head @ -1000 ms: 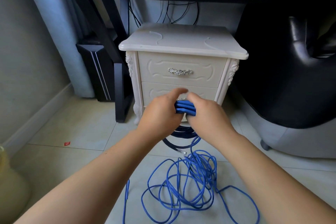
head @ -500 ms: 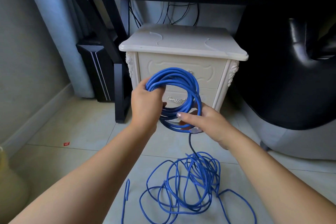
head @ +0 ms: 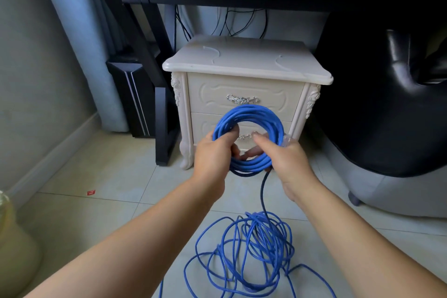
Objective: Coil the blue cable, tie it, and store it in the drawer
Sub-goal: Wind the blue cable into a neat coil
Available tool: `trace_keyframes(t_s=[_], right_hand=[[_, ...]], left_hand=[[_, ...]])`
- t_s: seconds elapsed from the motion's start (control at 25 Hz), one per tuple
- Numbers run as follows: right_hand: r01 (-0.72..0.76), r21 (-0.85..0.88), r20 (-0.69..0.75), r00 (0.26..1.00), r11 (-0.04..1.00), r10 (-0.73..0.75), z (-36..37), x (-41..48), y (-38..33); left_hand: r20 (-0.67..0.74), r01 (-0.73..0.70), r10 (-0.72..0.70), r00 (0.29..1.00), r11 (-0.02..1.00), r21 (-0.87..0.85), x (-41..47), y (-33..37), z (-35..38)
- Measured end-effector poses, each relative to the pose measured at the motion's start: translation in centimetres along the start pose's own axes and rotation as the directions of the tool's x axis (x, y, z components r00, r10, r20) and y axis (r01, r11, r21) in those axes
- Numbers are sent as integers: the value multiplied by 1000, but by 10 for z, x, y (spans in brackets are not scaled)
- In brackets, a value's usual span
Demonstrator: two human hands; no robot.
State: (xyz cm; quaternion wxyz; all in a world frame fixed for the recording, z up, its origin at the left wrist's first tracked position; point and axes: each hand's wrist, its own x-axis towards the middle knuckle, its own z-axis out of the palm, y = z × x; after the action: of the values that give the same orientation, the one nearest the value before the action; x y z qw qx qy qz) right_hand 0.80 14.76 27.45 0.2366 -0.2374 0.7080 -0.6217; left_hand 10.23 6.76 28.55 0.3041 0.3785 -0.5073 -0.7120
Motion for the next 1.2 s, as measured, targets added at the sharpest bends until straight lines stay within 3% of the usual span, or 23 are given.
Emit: trace_keyframes(t_s=[0.08,0.16,0.28,0.4,0.52,0.6,0.68,0.72,0.8,0.92,1.0,1.08,1.2], right_hand=[[-9,2,-86,996,1000,9,-7,3,-3],[-12,-17,-83,996,1000,11,-12,3,-7],[38,-179,-16,999,983,-41,-17,1,-13],[102,-377,29,995,921,-98,-24,4,-13],[196,-566,128,981,801,-149,-22,3,-11],[289,-721,238,957,630,-166,-16,-3,-13],[349,-813,295,937,467,-186,-10,-7,-15],[355,-825,299,934,439,-193,-10,-9,-16],[338,-797,288,941,501,-175,-13,-9,-18],[253,-639,284,955,726,-83,-23,-5,-21],[196,-485,365,931,852,-7,-31,-5,-24],[123,-408,418,906,905,65,-39,-5,-27],[67,-437,445,883,897,151,-45,-9,-28]], left_hand=[[112,14,-25,993,995,95,-3,-1,-1],[155,-10,-19,988,983,182,-4,2,-5],[210,-254,189,959,903,347,-3,9,-11],[371,-505,350,860,685,525,-2,16,-16],[516,-665,419,747,472,579,-3,20,-15],[600,-714,392,697,311,627,-2,18,-11],[599,-675,320,734,239,699,-1,14,-8],[579,-645,295,760,231,729,0,12,-7],[535,-606,290,793,294,739,2,10,-6],[447,-538,301,842,519,664,3,12,-7],[392,-464,263,881,633,620,6,14,-9],[301,-362,224,927,744,562,10,16,-11],[146,-214,169,975,892,399,16,20,-13]])
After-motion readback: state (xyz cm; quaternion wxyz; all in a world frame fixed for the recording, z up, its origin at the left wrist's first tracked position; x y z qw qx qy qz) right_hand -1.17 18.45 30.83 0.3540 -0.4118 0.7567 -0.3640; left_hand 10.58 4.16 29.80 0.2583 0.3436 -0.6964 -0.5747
